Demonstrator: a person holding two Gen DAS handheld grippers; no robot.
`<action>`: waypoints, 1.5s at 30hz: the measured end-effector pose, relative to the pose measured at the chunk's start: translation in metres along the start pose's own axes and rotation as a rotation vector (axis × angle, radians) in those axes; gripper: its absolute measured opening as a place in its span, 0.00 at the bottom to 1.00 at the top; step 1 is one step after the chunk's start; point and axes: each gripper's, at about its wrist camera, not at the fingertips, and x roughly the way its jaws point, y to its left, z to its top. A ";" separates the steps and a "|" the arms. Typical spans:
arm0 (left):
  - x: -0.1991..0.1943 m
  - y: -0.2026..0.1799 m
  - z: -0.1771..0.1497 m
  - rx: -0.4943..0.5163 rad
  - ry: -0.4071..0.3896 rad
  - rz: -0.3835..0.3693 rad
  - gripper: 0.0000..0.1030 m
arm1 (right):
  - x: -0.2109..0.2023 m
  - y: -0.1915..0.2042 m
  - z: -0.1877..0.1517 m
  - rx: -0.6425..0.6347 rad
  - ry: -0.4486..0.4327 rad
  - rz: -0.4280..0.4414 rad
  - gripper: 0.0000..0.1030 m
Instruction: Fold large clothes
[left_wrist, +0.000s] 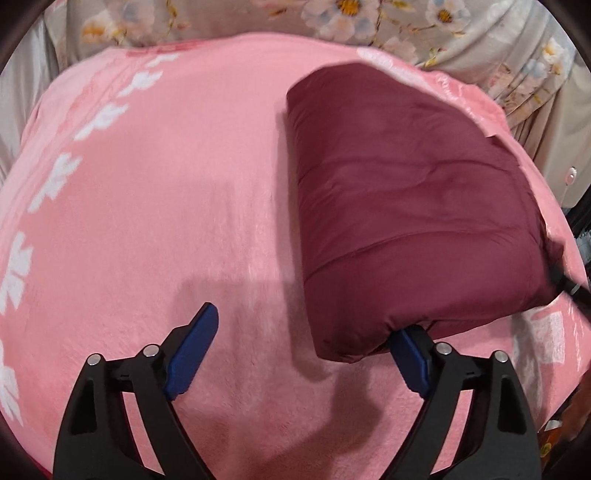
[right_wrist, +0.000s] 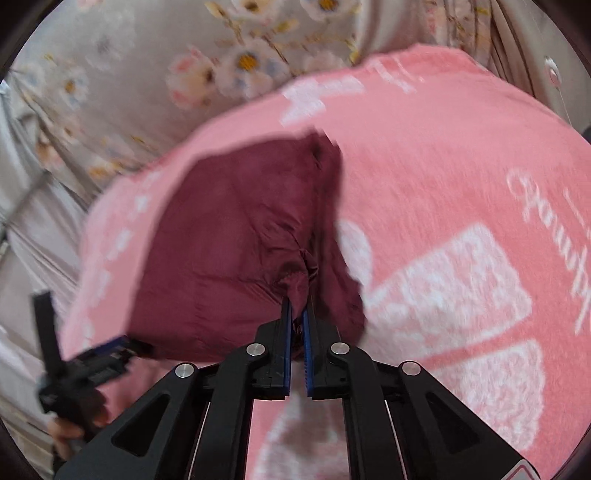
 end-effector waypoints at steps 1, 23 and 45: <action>0.003 0.002 -0.001 -0.009 0.007 -0.004 0.83 | 0.006 -0.003 -0.003 0.007 0.011 -0.011 0.05; -0.021 -0.012 -0.007 0.063 -0.025 0.102 0.83 | 0.012 -0.022 -0.012 0.066 0.033 -0.010 0.12; -0.075 -0.016 0.093 -0.013 -0.272 0.028 0.88 | -0.041 -0.009 0.070 0.085 -0.183 -0.059 0.39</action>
